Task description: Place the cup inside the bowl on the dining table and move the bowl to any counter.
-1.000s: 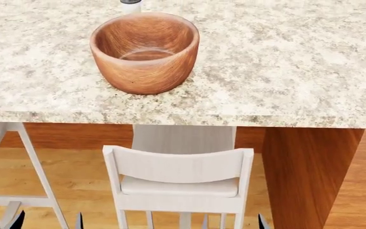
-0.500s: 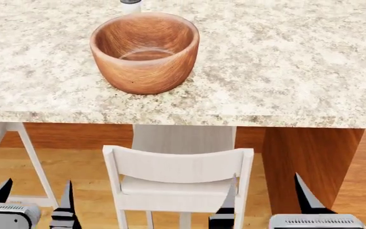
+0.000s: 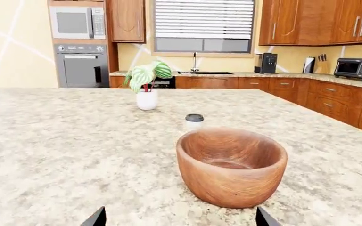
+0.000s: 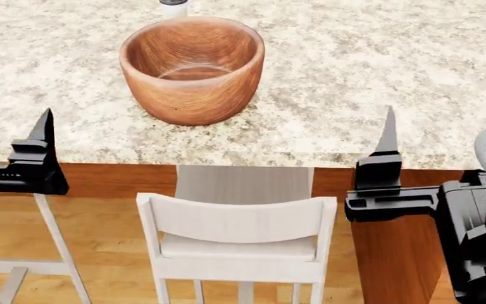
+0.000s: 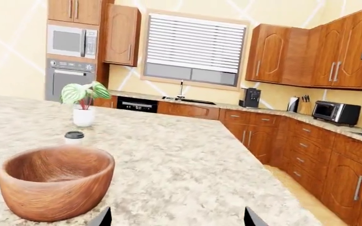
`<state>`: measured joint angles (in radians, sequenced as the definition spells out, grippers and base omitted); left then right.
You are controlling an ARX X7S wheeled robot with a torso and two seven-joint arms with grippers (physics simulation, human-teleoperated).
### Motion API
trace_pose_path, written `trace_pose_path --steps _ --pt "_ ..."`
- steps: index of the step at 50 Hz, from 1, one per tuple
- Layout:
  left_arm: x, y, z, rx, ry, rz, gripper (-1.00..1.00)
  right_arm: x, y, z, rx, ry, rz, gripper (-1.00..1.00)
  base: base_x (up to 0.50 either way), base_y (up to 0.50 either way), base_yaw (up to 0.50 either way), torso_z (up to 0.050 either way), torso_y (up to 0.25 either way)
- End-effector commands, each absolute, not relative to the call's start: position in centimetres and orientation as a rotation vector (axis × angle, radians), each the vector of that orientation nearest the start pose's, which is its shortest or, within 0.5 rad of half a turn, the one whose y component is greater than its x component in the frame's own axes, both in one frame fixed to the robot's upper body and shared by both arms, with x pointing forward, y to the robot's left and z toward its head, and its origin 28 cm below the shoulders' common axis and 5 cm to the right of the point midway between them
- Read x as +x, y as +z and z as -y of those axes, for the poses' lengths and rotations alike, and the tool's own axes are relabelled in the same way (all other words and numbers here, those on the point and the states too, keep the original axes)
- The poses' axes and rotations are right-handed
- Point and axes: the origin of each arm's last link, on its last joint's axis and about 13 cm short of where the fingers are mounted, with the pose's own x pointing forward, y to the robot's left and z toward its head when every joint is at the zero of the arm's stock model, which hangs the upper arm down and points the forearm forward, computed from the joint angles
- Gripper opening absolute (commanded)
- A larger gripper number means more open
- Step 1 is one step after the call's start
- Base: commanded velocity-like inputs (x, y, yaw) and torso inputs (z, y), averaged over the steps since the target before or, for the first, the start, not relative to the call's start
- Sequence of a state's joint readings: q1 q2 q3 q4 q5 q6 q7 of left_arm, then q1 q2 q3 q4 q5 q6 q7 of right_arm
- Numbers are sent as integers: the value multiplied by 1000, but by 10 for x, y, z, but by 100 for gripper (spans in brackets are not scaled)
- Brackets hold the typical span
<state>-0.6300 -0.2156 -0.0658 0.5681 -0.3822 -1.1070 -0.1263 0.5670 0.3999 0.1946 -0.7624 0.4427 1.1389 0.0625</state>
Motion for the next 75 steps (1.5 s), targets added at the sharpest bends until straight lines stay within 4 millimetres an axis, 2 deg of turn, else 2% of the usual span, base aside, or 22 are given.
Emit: trace_pose_path --steps 1,8,12,16,31,34,75 --pt "277 252 -253 3 -34 89 100 228 275 194 -169 -18 194 100 0 0 0 0 0" --pt "278 266 -257 -7 0 126 100 226 278 196 -138 -10 194 100 0 0 0 0 0" --pt "278 263 -261 -10 11 116 100 227 274 194 -137 -2 180 100 0 0 0 0 0" --pt "278 267 -262 0 9 123 100 227 279 195 -162 20 182 100 219 0 0 0 0" --pt "280 270 -262 17 10 135 100 228 275 194 -162 14 198 100 498 1 0 0 0" --pt "280 270 -262 17 11 134 100 223 288 205 -157 14 198 100 500 0 0 0 0" --pt "275 272 -261 19 4 135 100 221 291 205 -148 35 178 100 500 80 0 0 1"
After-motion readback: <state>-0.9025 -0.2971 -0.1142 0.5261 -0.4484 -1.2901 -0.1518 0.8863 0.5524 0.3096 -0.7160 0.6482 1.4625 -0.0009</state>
